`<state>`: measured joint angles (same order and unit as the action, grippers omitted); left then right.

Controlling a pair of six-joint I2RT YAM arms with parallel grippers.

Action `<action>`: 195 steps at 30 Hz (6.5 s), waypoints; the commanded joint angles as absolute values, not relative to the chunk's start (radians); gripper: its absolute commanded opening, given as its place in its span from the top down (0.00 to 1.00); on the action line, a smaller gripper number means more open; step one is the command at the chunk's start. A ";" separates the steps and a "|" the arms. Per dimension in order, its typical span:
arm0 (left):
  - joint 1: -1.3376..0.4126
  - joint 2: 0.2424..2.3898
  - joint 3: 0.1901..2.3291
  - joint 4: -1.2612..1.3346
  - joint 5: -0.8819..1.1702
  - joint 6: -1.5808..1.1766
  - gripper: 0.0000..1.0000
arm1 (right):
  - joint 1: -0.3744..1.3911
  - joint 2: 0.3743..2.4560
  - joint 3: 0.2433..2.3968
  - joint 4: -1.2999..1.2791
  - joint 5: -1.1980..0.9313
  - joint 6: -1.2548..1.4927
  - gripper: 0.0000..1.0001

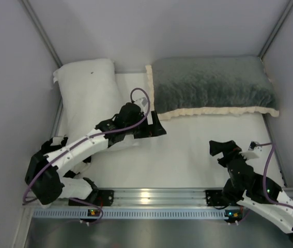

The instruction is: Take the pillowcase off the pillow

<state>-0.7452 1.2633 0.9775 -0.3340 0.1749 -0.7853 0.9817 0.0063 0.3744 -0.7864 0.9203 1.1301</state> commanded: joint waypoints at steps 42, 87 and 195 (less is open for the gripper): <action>-0.495 2.206 1.631 0.049 0.288 -0.612 0.69 | 0.992 0.047 0.549 -0.811 0.868 0.972 0.01; -0.445 0.894 1.066 -0.626 -0.153 -0.577 1.00 | -0.210 1.140 0.646 -0.167 -0.230 0.468 0.01; -0.485 2.154 2.485 -0.477 -0.210 -0.460 1.00 | -0.212 1.118 0.776 0.112 -0.905 1.132 1.00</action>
